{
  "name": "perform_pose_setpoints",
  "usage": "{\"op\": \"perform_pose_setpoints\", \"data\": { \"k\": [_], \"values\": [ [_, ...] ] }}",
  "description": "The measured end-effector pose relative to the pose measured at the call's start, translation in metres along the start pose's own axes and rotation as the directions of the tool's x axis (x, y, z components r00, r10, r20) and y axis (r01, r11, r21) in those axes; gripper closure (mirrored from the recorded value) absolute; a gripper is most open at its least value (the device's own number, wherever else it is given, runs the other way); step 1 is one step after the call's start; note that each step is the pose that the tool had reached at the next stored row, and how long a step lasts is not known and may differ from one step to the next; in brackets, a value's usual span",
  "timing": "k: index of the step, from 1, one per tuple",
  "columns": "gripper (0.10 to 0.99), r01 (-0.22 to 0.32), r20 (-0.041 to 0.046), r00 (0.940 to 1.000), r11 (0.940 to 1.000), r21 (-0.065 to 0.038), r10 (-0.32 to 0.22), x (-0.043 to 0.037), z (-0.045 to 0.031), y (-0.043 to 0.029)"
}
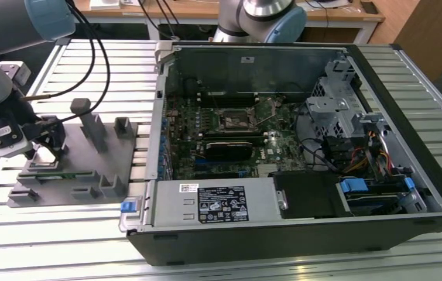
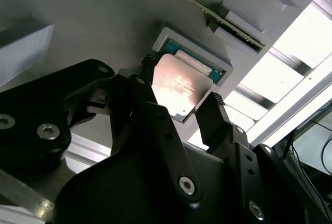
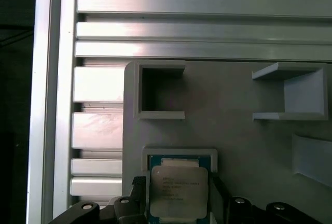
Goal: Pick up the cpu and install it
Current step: 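Pick up the cpu and move it towards the insertion slot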
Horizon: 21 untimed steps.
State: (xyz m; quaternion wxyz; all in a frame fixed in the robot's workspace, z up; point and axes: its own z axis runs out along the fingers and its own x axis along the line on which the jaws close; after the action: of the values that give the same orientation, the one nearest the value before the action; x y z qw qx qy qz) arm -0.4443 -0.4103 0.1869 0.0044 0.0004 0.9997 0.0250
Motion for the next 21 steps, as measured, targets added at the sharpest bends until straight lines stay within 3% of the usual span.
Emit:
{"op": "perform_pose_setpoints", "data": {
  "k": [8, 10, 11, 15, 21],
  "values": [
    [0.486, 0.000, -0.0002, 1.0000, 1.0000, 0.001, 0.000, -0.0002, 0.0003, -0.0001],
    [0.498, 0.000, -0.0003, 1.0000, 1.0000, 0.001, 0.000, -0.0002, 0.0003, -0.0002],
    [0.561, 0.000, -0.0002, 1.0000, 1.0000, 0.001, 0.000, -0.0002, 0.0003, -0.0002],
    [0.561, 0.000, 0.0001, 1.0000, 1.0000, 0.000, 0.000, -0.0003, 0.0001, -0.0001],
    [0.561, 0.000, 0.0000, 1.0000, 1.0000, 0.001, 0.000, -0.0004, -0.0085, 0.0003]
  ]
}}
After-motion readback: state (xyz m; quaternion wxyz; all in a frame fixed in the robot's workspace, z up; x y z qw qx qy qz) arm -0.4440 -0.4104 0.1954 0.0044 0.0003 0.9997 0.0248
